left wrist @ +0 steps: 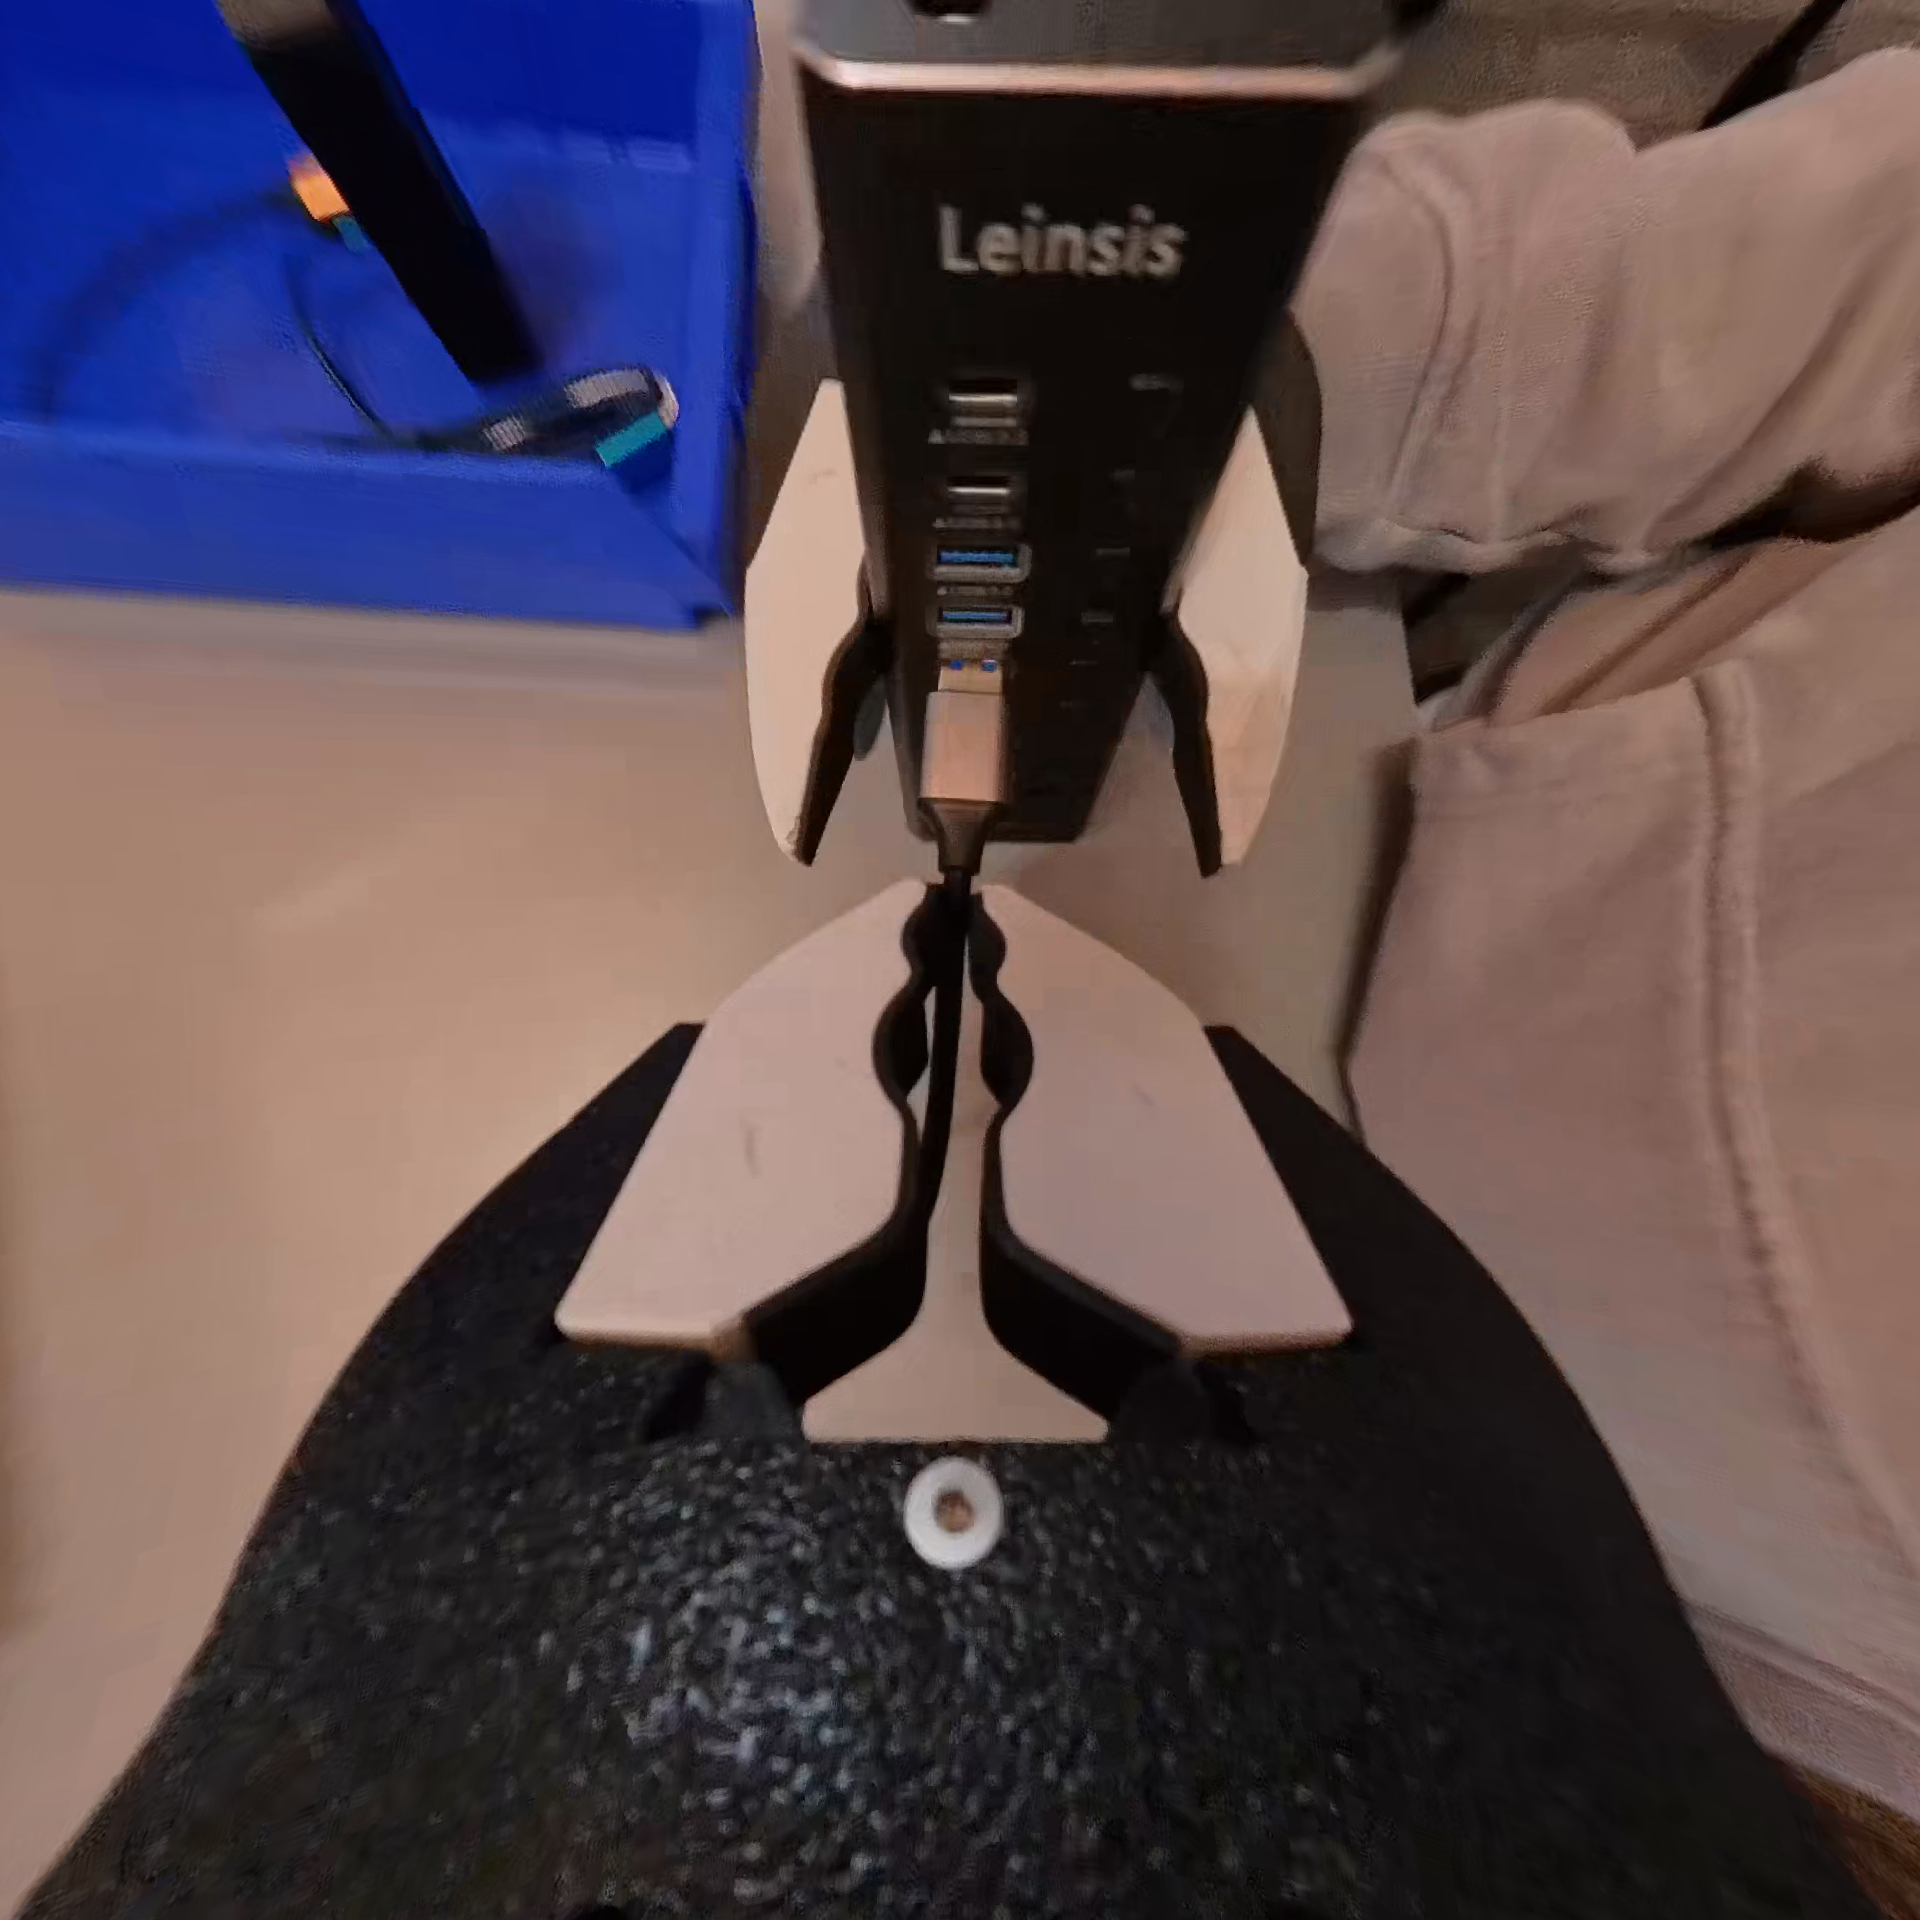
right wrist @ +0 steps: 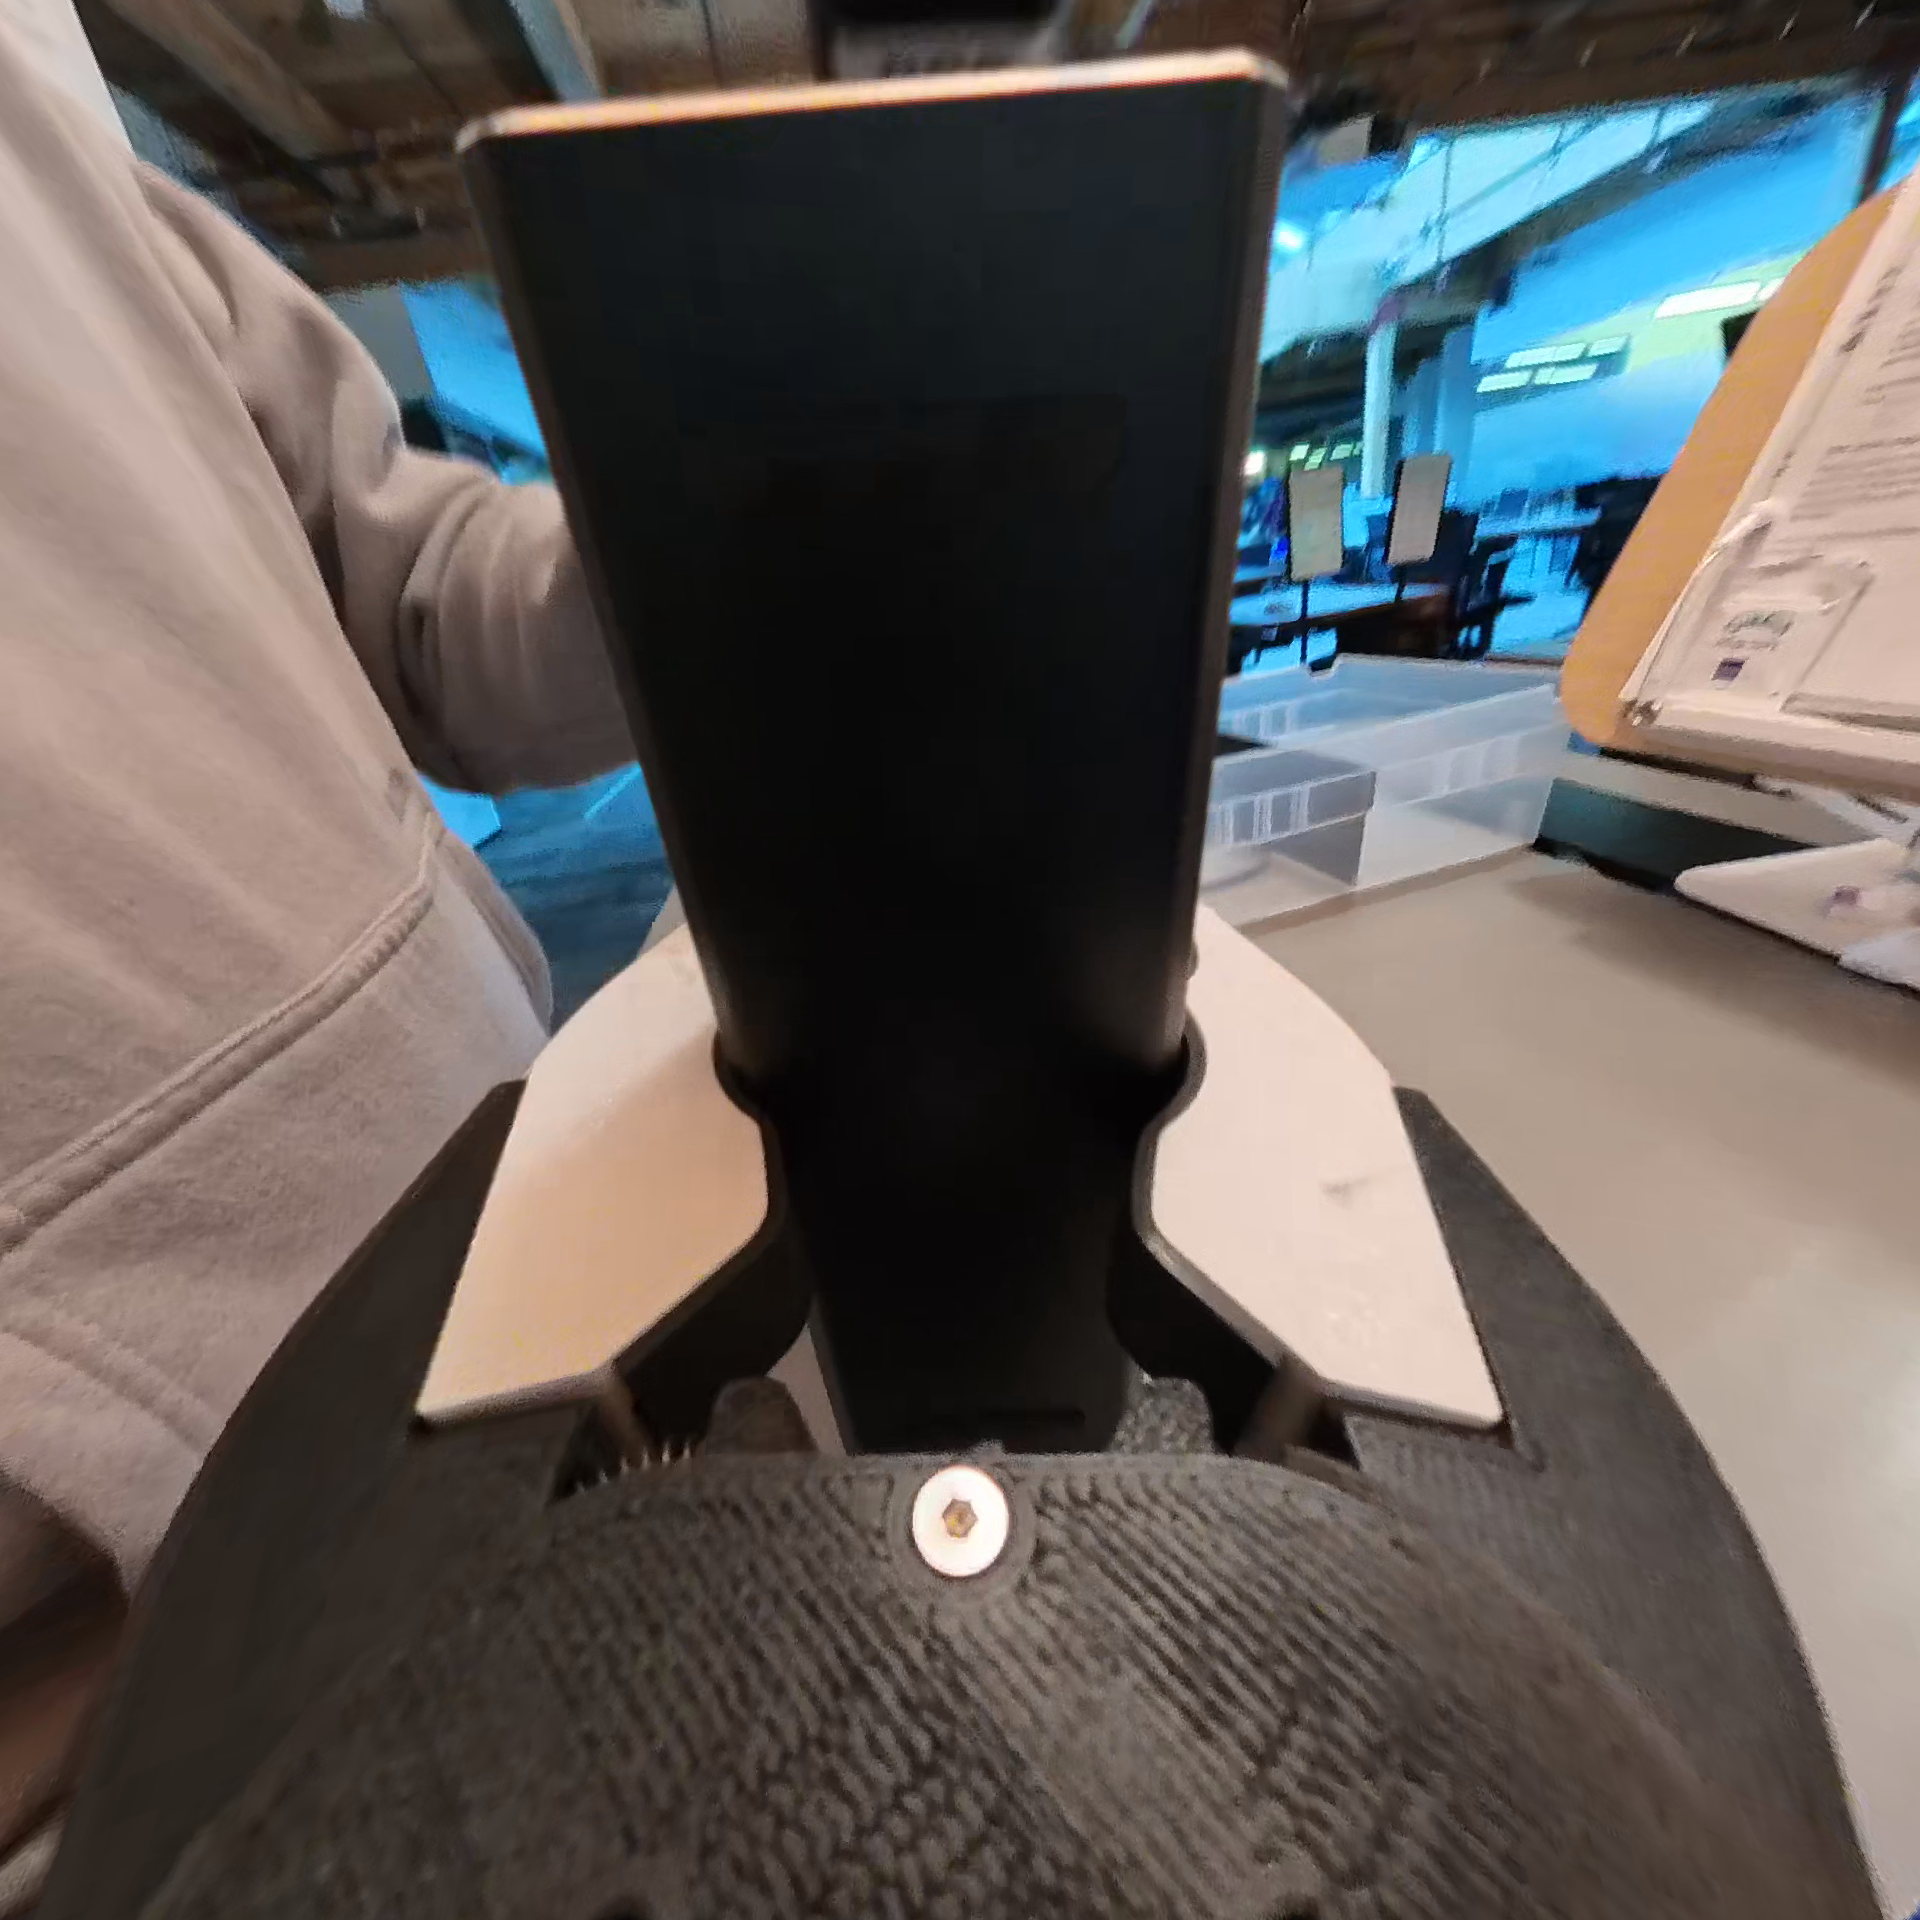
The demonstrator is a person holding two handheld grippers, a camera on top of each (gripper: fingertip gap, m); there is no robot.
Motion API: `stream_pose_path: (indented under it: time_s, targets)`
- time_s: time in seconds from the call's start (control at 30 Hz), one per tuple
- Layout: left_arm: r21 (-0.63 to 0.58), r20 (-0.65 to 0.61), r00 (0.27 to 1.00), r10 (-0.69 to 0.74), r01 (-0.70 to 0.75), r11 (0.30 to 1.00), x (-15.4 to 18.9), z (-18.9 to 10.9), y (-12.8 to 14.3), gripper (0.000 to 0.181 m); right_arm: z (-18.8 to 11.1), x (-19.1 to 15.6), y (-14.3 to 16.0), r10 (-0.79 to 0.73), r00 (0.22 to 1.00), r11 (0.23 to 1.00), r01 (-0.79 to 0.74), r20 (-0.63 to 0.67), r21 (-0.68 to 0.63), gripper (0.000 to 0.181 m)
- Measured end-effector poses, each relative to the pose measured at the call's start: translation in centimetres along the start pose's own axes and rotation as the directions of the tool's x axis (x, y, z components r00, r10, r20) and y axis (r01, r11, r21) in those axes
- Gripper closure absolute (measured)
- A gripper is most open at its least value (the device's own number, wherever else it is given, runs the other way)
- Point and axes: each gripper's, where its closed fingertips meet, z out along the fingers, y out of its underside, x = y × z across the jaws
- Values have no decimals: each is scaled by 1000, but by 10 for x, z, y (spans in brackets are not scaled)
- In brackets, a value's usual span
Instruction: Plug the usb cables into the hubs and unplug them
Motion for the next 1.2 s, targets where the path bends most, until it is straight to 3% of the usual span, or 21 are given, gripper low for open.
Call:
stream_pose_path:
  time_s: [0.13, 0.27, 0.4, 0.57, 0.67, 0.87, 0.97, 1.1, 1.2]
  targets:
    - [157, -35, 999, 23, -17, 988, 11, -3, -7, 166, 0, -3, -8, -21, 1000, 1000, 21, 0, 20, 107]
    - [215, 1, 1000, 19, -19, 976, 10, -5, -12, 162, 7, -7, -10, -49, 999, 999, 50, 21, -15, 107]
    - [214, 79, 996, 46, -62, 975, 6, -7, -11, 170, 10, -8, -13, -48, 999, 999, 48, 24, -15, 107]
    - [128, 184, 975, 128, -153, 980, 5, -8, -4, 172, 16, -6, -5, -28, 999, 996, 30, 18, -78, 107]
    - [209, 175, 983, 62, -98, 973, 3, -12, -7, 173, 17, -6, -6, -7, 1000, 998, 9, 27, -65, 106]
    - [186, 138, 989, 57, -83, 979, 5, -4, 6, 173, 23, -8, 10, 10, 999, 990, -4, 41, -141, 107]
    - [237, 130, 991, 32, -63, 969, 5, -6, 4, 172, 24, -10, 7, 27, 998, 994, -21, 58, -103, 107]
    - [247, 155, 988, -10, -29, 969, 5, -4, 9, 170, 25, -5, 10, -51, 998, 989, 53, 22, -138, 107]
    - [320, 176, 979, -99, 38, 947, 4, -17, 5, 149, 27, 1, 9, -73, 997, 988, 69, -22, -136, 107]
